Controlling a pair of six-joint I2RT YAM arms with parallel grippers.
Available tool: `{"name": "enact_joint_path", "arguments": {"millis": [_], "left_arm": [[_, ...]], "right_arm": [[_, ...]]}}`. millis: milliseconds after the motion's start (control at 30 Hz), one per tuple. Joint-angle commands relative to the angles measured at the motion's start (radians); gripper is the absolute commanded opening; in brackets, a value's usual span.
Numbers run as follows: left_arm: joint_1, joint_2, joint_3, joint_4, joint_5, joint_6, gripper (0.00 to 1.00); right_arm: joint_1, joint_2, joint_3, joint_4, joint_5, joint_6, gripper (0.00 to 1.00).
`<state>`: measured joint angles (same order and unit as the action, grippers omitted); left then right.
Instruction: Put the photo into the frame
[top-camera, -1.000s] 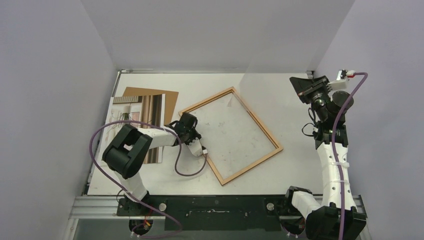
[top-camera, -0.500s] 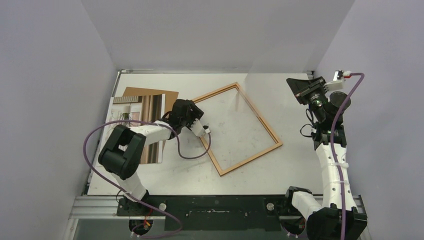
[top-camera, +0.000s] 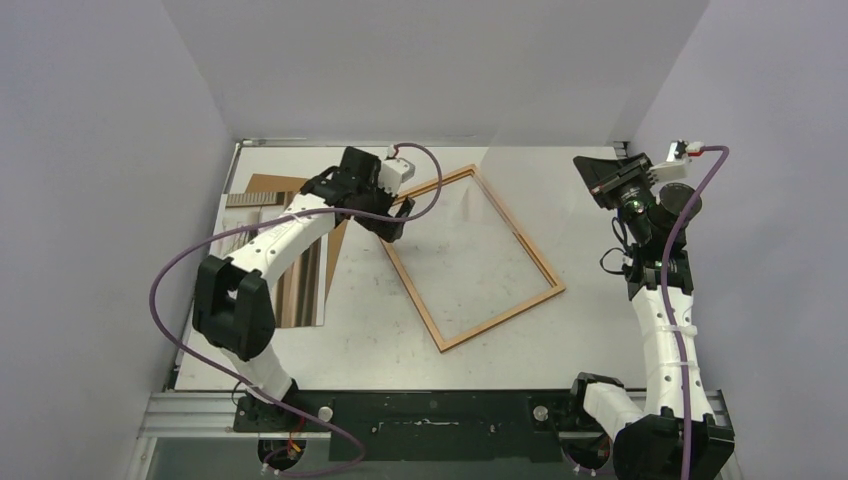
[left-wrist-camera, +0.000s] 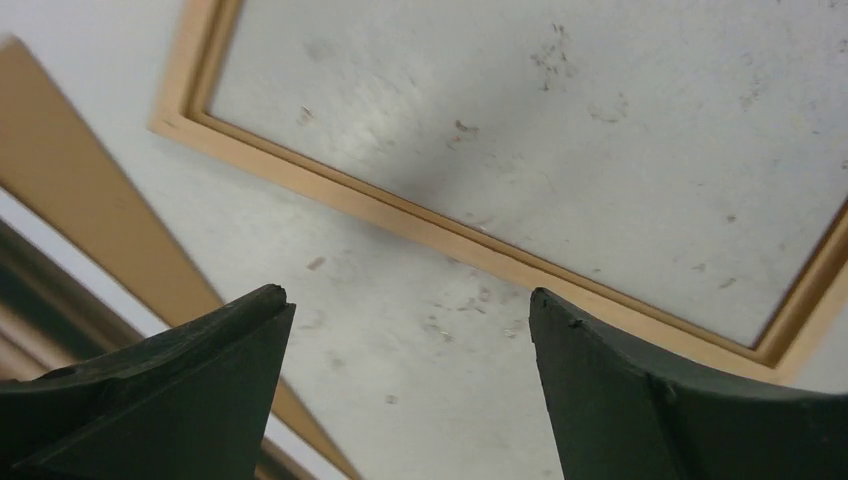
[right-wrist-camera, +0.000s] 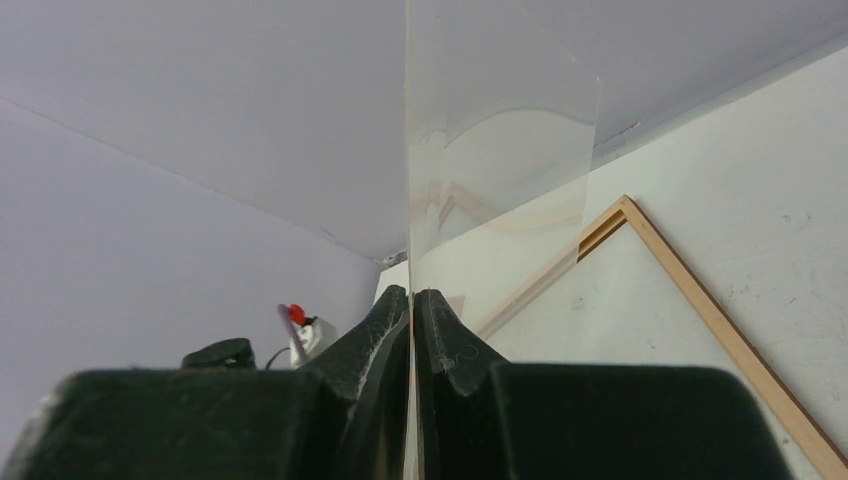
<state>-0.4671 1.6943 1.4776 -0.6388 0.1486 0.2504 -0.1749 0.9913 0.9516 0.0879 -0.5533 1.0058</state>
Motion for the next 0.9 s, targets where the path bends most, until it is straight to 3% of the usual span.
{"name": "enact_joint_path", "arguments": {"millis": [0,267,467,700,867], "left_arm": [[-0.017,0.071,-0.06,-0.031,0.088,-0.448,0.89],[-0.041,0.233,-0.035,-0.003,0.038,-0.542,0.85],[-0.035,0.283,-0.073,0.037,0.0,-0.537,0.74],[-0.018,0.305,-0.086,0.088,-0.066,-0.399,0.46],[0.018,0.298,-0.09,0.102,-0.108,-0.328,0.43]], "right_arm": [[0.003,-0.038,0.045,0.033,0.02,-0.013,0.05],[0.003,-0.052,0.076,-0.008,0.031,-0.039,0.05],[0.003,-0.048,0.081,-0.006,0.023,-0.04,0.05],[0.003,-0.051,0.081,0.002,0.022,-0.036,0.05],[0.005,-0.062,0.066,0.017,0.018,-0.023,0.05]]}}
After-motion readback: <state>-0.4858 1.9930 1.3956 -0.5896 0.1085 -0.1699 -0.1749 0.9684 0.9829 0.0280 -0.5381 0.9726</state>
